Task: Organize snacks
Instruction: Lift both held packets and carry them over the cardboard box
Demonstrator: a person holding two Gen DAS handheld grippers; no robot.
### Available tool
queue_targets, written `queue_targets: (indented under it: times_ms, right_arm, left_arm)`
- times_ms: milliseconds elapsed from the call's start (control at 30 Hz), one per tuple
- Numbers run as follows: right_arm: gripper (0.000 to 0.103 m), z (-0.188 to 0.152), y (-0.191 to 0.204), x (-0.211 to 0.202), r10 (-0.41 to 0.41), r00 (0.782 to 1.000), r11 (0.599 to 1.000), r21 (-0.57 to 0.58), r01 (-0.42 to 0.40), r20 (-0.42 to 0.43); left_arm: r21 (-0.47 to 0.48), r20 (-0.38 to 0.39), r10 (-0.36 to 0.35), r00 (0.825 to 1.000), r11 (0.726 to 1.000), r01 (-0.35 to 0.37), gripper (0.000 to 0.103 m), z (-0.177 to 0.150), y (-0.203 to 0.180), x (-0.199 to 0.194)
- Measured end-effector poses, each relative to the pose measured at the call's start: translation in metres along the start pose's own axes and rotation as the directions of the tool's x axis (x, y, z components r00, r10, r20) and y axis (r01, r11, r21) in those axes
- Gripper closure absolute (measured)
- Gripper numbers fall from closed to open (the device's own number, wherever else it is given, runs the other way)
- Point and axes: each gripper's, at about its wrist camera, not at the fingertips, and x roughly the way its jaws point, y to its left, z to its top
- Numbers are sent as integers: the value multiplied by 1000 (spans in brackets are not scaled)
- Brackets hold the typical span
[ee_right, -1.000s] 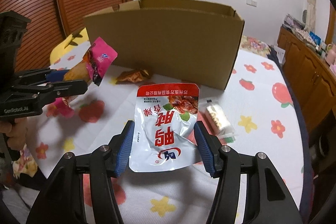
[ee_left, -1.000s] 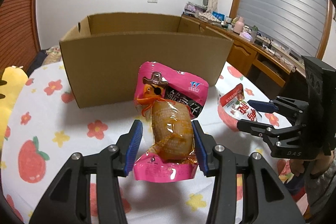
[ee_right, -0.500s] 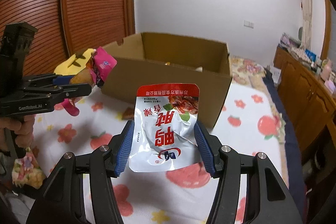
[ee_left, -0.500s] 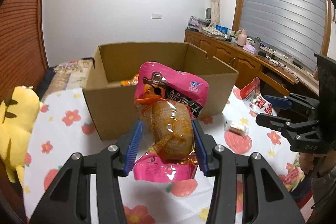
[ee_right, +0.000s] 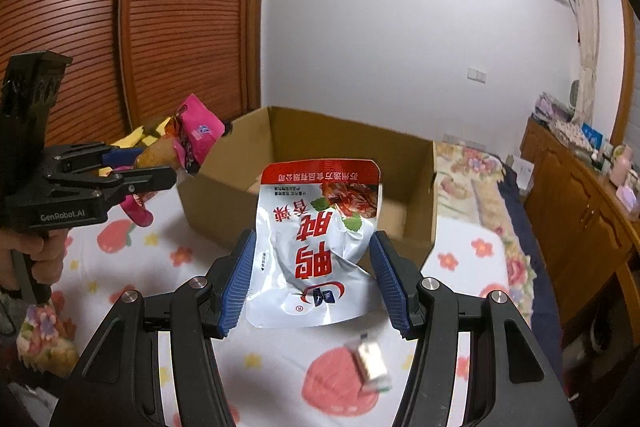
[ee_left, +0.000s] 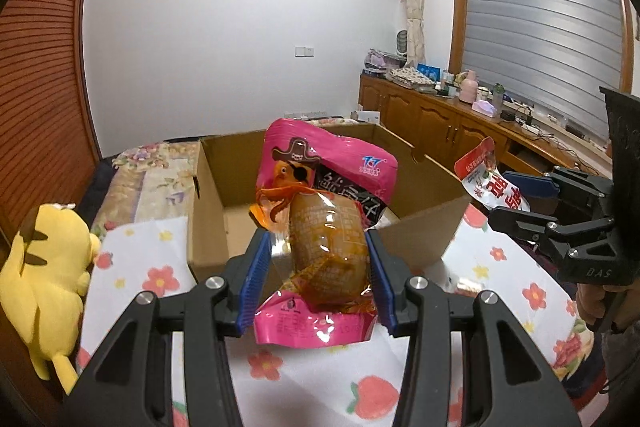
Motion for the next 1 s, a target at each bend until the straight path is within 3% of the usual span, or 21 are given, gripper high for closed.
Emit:
queue_targets:
  times_ms: [567, 1000]
  right_arm:
    - [44, 42, -11, 30, -25, 1000, 999, -38, 25, 10]
    - [44, 62, -28, 74, -63, 997, 998, -7, 62, -50]
  left_arm:
    - [22, -4, 49, 999, 999, -49, 56, 36, 20, 26]
    - [-59, -115, -3, 993, 998, -4, 56, 59, 35, 80]
